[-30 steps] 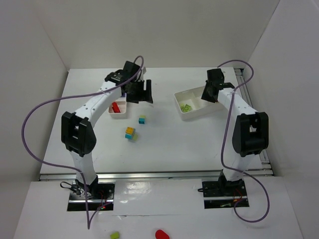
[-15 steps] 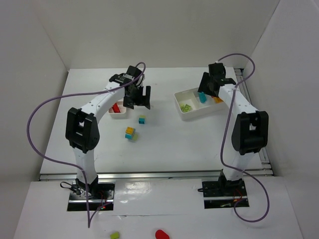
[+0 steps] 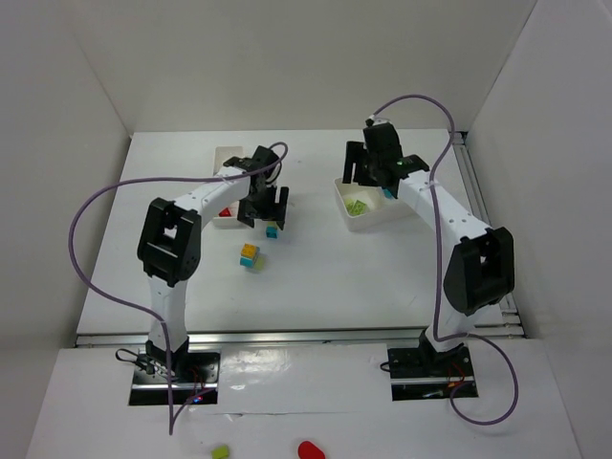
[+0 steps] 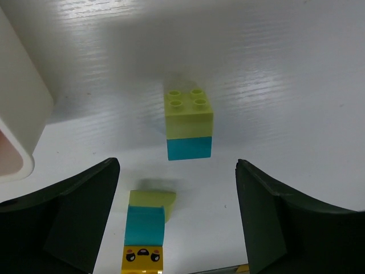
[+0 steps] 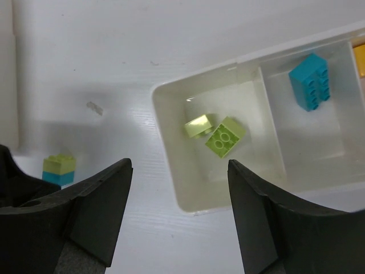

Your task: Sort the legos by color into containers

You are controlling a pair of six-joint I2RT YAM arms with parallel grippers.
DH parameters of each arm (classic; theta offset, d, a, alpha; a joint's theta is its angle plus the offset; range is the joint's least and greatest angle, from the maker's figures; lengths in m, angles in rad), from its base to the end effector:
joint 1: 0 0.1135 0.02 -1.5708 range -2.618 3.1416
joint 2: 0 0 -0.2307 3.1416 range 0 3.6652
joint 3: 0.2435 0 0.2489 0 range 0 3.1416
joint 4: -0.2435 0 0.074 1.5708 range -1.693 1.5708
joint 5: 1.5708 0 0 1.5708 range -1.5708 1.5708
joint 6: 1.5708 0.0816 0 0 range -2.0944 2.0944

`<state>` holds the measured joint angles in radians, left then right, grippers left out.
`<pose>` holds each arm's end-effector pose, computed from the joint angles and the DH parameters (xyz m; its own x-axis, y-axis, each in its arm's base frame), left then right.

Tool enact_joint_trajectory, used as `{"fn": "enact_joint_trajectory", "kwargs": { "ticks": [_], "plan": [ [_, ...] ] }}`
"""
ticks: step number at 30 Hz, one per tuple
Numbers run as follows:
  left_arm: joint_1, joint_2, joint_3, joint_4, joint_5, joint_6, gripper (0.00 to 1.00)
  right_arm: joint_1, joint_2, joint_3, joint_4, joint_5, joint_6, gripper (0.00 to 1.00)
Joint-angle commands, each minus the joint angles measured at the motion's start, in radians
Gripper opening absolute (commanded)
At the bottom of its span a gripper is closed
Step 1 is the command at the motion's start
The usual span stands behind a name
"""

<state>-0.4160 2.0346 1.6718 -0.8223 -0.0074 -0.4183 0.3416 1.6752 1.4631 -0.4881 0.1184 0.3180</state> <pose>0.3925 -0.1728 0.1460 -0.9376 -0.0299 -0.3466 0.0227 0.9889 -0.1466 0.3908 0.1287 0.2509 -0.6541 0.0970 -0.7502 -0.0453 0.9850 0.1668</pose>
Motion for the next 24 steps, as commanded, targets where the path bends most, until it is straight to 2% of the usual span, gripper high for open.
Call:
{"fn": "enact_joint_trajectory", "kwargs": {
  "ticks": [1, 11, 18, 23, 24],
  "plan": [
    [-0.014, 0.012, -0.023, 0.041, -0.022, 0.001, 0.91, 0.023, -0.011, -0.001, 0.020, 0.001, 0.010, 0.75],
    [-0.024, 0.022, -0.122, 0.118, -0.031, -0.033, 0.72, 0.043, -0.020, 0.008, 0.011, 0.032, 0.010, 0.75],
    [-0.024, 0.032, -0.122, 0.141, -0.051, -0.033, 0.67, 0.043, -0.038, -0.001, 0.002, 0.041, 0.020, 0.75],
    [-0.033, 0.042, -0.069, 0.141, -0.014, -0.022, 0.54, 0.043, -0.029, -0.001, -0.018, 0.041, 0.020, 0.75],
    [-0.033, 0.052, -0.060, 0.141, 0.003, -0.022, 0.54, 0.043, -0.029, -0.001, -0.029, 0.041, 0.020, 0.75]
  ]
}}
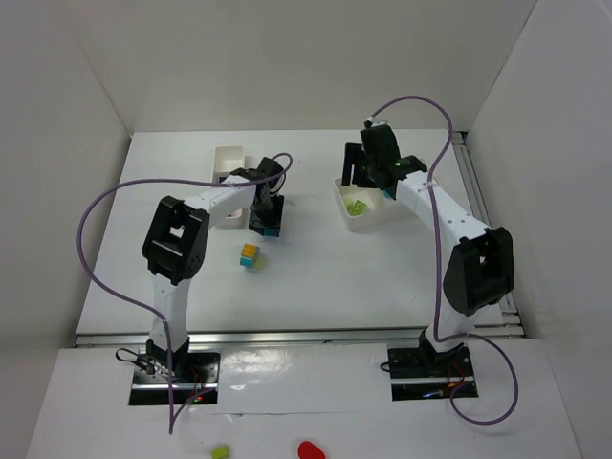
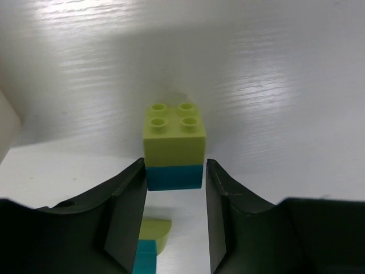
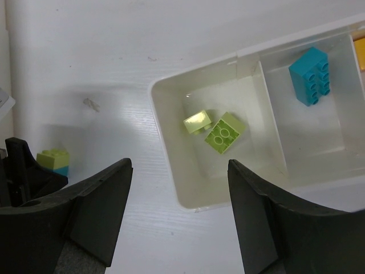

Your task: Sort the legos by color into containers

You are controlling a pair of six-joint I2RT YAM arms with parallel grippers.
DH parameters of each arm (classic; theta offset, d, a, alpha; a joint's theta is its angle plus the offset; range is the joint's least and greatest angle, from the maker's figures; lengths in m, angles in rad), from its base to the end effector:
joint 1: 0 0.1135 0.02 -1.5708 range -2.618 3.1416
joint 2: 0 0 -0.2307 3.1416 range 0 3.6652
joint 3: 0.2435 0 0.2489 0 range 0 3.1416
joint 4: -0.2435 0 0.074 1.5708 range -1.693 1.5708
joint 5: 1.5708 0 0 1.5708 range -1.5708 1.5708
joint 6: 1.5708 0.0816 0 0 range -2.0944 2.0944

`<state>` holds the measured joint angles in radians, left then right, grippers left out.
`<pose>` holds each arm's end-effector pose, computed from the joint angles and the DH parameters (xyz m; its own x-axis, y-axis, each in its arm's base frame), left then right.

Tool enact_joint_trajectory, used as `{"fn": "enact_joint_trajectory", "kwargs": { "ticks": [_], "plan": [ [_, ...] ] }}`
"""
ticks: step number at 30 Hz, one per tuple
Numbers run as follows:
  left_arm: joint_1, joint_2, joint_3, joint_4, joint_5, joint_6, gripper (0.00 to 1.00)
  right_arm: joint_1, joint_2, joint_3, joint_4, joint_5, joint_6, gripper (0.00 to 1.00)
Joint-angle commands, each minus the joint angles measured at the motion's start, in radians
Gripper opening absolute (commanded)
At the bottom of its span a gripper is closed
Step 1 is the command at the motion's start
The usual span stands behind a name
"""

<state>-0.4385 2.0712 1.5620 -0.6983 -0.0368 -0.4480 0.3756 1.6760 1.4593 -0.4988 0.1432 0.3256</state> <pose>0.3871 -0.1782 0.1052 -0.9414 -0.0366 -0.3352 0.0052 0.9924 -0.1229 0.3855 0.1395 0.2481 -0.6623 0.0792 -0.7451 -0.0538 0.9868 0.1527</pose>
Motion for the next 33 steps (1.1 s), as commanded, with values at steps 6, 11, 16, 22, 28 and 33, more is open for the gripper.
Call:
{"fn": "enact_joint_trajectory", "kwargs": {
  "ticks": [6, 11, 16, 22, 28, 33],
  "plan": [
    [-0.011, 0.035, 0.144, -0.001, 0.371, -0.064, 0.76, 0.009, -0.021, 0.012, -0.018, 0.007, 0.012, 0.76],
    [-0.002, -0.014, 0.144, 0.022, 0.401, -0.141, 0.78, 0.009, -0.021, 0.012, -0.018, 0.007, 0.021, 0.76],
    [-0.002, -0.059, 0.144, 0.022, 0.200, -0.092, 0.86, 0.009, -0.030, 0.001, -0.018, -0.002, 0.021, 0.76],
    [0.034, -0.028, 0.171, 0.058, 0.138, -0.040, 0.90, 0.009, -0.030, 0.001, -0.018, -0.011, 0.021, 0.76],
    [0.034, 0.069, 0.234, 0.082, 0.179, 0.103, 0.93, 0.019, -0.030, 0.001, -0.027, -0.020, 0.021, 0.78],
    [0.034, 0.066, 0.159, 0.155, 0.258, 0.112, 0.88, 0.019, -0.030, 0.001, -0.027, -0.021, 0.021, 0.78]
  ]
}}
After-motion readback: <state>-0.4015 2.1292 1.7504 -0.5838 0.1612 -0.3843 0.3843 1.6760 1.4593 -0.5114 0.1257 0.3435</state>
